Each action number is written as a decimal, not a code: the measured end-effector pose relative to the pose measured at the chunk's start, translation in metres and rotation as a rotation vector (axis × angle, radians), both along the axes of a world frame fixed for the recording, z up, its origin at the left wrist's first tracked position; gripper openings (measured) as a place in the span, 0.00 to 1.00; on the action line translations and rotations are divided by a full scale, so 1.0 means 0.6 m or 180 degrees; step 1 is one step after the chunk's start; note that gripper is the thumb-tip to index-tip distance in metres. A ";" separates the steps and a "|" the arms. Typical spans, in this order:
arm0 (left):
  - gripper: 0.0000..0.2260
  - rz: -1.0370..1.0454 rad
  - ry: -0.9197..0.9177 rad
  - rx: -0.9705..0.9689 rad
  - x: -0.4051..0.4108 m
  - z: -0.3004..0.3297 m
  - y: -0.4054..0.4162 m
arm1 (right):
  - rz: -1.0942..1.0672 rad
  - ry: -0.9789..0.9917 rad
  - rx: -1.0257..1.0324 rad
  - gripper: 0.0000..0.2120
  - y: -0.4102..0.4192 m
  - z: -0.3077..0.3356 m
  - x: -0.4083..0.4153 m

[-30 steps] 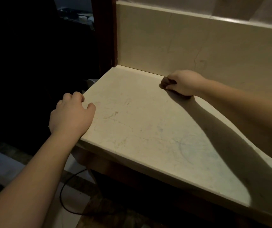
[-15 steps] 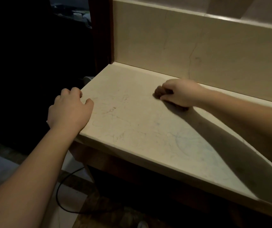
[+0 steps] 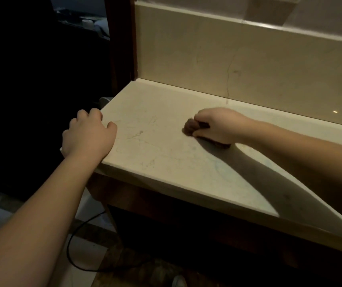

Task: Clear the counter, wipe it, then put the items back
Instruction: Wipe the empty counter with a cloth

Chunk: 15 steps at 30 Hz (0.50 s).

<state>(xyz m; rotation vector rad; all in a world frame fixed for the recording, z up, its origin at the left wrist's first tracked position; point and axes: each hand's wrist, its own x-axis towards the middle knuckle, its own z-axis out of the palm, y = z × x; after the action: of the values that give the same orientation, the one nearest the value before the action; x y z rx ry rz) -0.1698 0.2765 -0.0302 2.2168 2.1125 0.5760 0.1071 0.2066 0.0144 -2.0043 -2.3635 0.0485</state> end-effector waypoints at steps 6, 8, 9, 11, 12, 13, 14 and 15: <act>0.20 -0.0026 0.0018 -0.0029 -0.001 0.001 -0.001 | 0.0753 0.0151 -0.0316 0.10 -0.123 -0.004 -0.045; 0.20 -0.0045 0.0024 -0.0011 -0.002 0.001 -0.001 | 0.0274 -0.0004 -0.0175 0.09 -0.079 0.001 -0.034; 0.20 -0.0054 0.0028 -0.0008 -0.002 0.001 -0.002 | -0.0036 -0.0098 -0.0106 0.10 -0.050 0.004 -0.024; 0.20 -0.0070 0.0006 0.0009 -0.002 0.001 -0.003 | -0.0431 -0.0185 -0.0011 0.13 0.000 0.003 -0.005; 0.20 -0.0078 -0.0010 0.0026 -0.003 0.001 -0.003 | -0.0490 -0.0183 0.0041 0.14 0.011 -0.002 -0.002; 0.20 -0.0086 -0.0019 0.0045 -0.003 0.000 -0.003 | -0.0480 -0.0190 0.0070 0.13 0.007 -0.003 -0.006; 0.20 -0.0089 -0.0024 0.0056 -0.003 -0.002 -0.003 | -0.0420 -0.0159 0.0054 0.13 -0.008 -0.001 -0.014; 0.20 -0.0094 -0.0031 0.0051 -0.004 -0.004 -0.002 | -0.0293 -0.0088 0.0025 0.12 -0.032 0.001 -0.025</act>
<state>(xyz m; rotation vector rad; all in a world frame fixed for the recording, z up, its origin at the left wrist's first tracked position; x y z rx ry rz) -0.1723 0.2754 -0.0324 2.2446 2.0744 0.6032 0.0921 0.1873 0.0149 -2.1208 -2.2800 0.0084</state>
